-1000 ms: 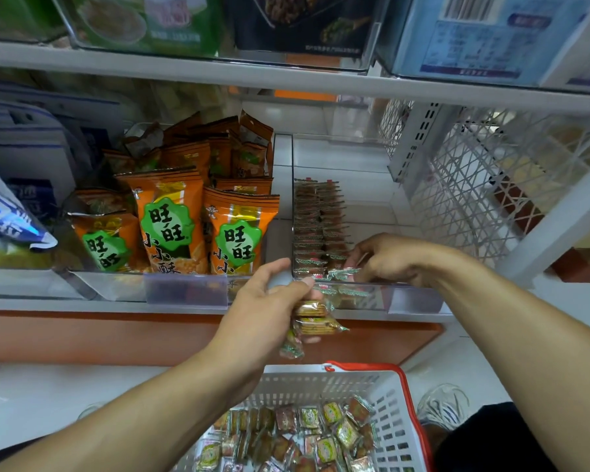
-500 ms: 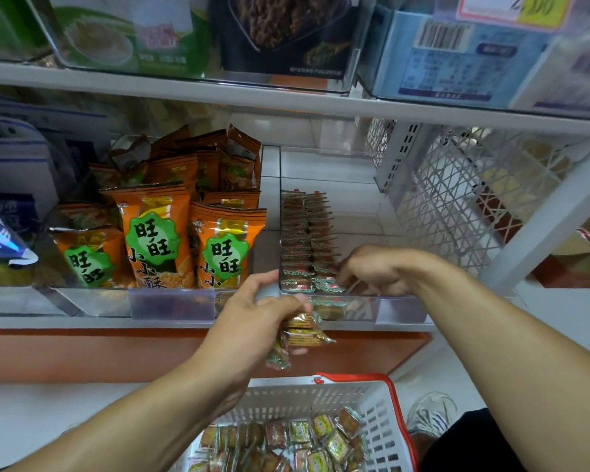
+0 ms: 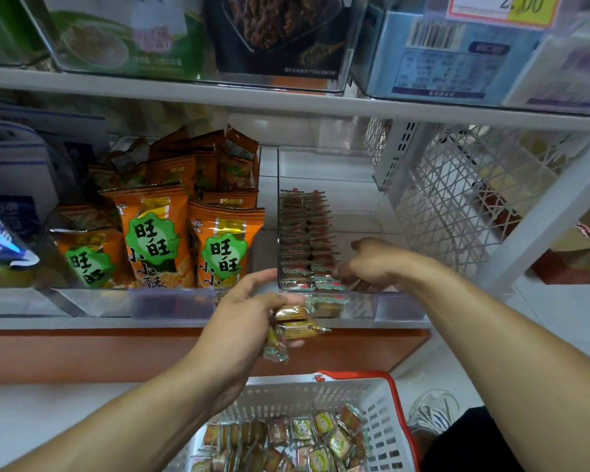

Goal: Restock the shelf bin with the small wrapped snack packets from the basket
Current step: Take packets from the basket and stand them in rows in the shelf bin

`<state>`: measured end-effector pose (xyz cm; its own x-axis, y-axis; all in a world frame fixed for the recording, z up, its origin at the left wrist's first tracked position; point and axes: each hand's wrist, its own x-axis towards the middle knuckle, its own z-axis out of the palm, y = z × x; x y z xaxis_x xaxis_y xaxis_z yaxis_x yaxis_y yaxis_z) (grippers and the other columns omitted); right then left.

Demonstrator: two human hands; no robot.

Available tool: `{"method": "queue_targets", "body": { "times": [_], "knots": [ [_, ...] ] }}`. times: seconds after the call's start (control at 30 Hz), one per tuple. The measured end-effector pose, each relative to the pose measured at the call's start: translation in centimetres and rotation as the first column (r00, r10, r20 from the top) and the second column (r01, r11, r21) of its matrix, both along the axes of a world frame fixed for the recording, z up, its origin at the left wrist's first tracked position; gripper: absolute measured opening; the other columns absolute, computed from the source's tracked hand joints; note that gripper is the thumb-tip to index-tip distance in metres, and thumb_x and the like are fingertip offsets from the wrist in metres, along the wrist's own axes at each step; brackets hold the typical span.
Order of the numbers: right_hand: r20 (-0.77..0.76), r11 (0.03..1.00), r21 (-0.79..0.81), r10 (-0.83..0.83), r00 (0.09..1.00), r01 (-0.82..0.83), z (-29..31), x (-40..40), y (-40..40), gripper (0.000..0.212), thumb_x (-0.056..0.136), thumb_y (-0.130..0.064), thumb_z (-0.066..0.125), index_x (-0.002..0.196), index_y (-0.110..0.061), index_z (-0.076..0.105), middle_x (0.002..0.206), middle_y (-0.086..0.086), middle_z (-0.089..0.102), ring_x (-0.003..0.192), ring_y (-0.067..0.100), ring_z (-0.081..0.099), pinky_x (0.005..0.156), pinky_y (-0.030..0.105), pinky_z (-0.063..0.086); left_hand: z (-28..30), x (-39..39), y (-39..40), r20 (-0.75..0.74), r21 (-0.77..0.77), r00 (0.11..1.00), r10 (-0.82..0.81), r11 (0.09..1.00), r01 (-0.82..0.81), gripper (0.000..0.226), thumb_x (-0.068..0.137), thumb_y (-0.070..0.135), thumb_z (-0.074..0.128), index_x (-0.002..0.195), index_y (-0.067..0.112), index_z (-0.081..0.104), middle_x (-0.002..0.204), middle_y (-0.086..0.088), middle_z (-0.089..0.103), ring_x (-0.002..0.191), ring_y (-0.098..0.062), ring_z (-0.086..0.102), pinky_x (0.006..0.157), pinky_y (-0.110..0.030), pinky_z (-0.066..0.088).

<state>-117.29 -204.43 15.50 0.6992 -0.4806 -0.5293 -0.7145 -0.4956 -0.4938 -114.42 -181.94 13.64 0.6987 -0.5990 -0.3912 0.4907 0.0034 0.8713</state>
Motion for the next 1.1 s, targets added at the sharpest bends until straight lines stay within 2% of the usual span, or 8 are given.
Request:
{"method": "queue_targets", "body": {
  "times": [0.07, 0.13, 0.23, 0.37, 0.47, 0.63, 0.83, 1.1],
  "knots": [
    [0.064, 0.989, -0.149, 0.028, 0.998, -0.018, 0.5, -0.2, 0.5, 0.068, 0.09, -0.033, 0.073, 0.148, -0.016, 0.042, 0.109, 0.003, 0.074, 0.095, 0.022, 0.072, 0.083, 0.032, 0.056, 0.1, -0.2, 0.2, 0.043, 0.017, 0.999, 0.016, 1.0, -0.017, 0.034, 0.097, 0.006, 0.057, 0.122, 0.029, 0.06, 0.097, -0.005, 0.08, 0.081, -0.034, 0.077, 0.075, -0.055, 0.063],
    [0.307, 0.955, -0.297, 0.066, 0.949, 0.03, 1.5, -0.5, 0.8, 0.05, 0.088, -0.032, 0.072, 0.136, -0.024, 0.057, 0.11, 0.001, 0.073, 0.102, 0.02, 0.069, 0.082, 0.025, 0.05, 0.4, -0.5, 0.5, 0.079, -0.004, 0.996, 0.032, 1.0, -0.031, 0.031, 0.1, 0.008, 0.052, 0.123, 0.028, 0.059, 0.098, 0.0, 0.08, 0.077, -0.03, 0.077, 0.071, -0.048, 0.062],
    [0.647, 0.993, -0.023, 0.104, 0.755, -0.117, 3.3, -2.1, 1.8, 0.028, 0.082, -0.032, 0.08, 0.108, -0.024, 0.071, 0.096, -0.001, 0.075, 0.092, 0.013, 0.071, 0.081, 0.03, 0.056, 1.3, -0.8, 0.9, 0.076, -0.077, 0.996, 0.041, 0.996, -0.035, 0.03, 0.102, 0.008, 0.049, 0.125, 0.025, 0.059, 0.102, 0.0, 0.08, 0.082, -0.027, 0.077, 0.063, -0.039, 0.062],
    [0.669, 0.809, 0.166, 0.327, 0.667, -0.564, 3.7, -5.1, 4.6, 0.053, 0.072, -0.029, 0.089, 0.121, -0.034, 0.067, 0.119, -0.006, 0.07, 0.105, 0.008, 0.068, 0.083, 0.027, 0.057, 2.1, -0.8, 1.4, -0.087, -0.178, 0.996, 0.035, 0.983, -0.05, 0.027, 0.1, 0.012, 0.053, 0.123, 0.02, 0.066, 0.107, -0.01, 0.078, 0.082, -0.028, 0.077, 0.053, -0.031, 0.058],
    [0.687, 0.825, 0.154, 0.306, 0.659, -0.544, 3.5, -5.9, 5.4, 0.056, 0.07, -0.026, 0.091, 0.121, -0.033, 0.067, 0.12, -0.006, 0.07, 0.104, 0.012, 0.07, 0.087, 0.036, 0.059, 2.3, -0.9, 1.4, -0.14, -0.195, 0.989, 0.046, 0.978, -0.073, 0.025, 0.096, 0.019, 0.059, 0.118, 0.018, 0.071, 0.107, -0.016, 0.077, 0.082, -0.03, 0.077, 0.054, -0.032, 0.059],
    [0.714, 0.888, 0.025, 0.305, 0.63, -0.459, 3.2, -6.1, 5.1, 0.038, 0.076, -0.011, 0.087, 0.109, -0.023, 0.073, 0.104, -0.008, 0.073, 0.096, 0.007, 0.07, 0.078, 0.02, 0.054, 2.6, -1.1, 1.2, -0.115, -0.2, 0.992, 0.041, 0.978, -0.064, 0.044, 0.08, 0.032, 0.065, 0.121, 0.018, 0.067, 0.105, -0.011, 0.078, 0.083, -0.031, 0.078, 0.056, -0.031, 0.061],
    [0.793, 0.872, -0.324, 0.461, 0.398, -0.366, 3.0, -6.4, 5.5, 0.037, 0.072, 0.006, 0.08, 0.095, -0.023, 0.075, 0.111, -0.007, 0.065, 0.106, 0.016, 0.065, 0.088, 0.025, 0.049, 2.8, -1.1, 1.3, -0.146, -0.164, 0.984, -0.104, 0.983, 0.08, 0.027, 0.081, 0.044, 0.069, 0.094, 0.025, 0.083, 0.091, -0.003, 0.08, 0.083, -0.031, 0.078, 0.05, -0.028, 0.058],
    [0.76, 0.848, 0.261, 0.114, 0.64, -0.46, 2.8, -7.2, 4.8, 0.041, 0.076, -0.009, 0.077, 0.111, -0.024, 0.063, 0.133, -0.006, 0.06, 0.126, 0.015, 0.058, 0.1, 0.035, 0.052, 2.2, -0.9, 1.3, 0.066, -0.053, 0.996, -0.057, 0.997, 0.06, 0.026, 0.079, 0.044, 0.074, 0.102, 0.033, 0.076, 0.098, -0.005, 0.079, 0.08, -0.018, 0.074, 0.06, -0.029, 0.057]
  ]
}}
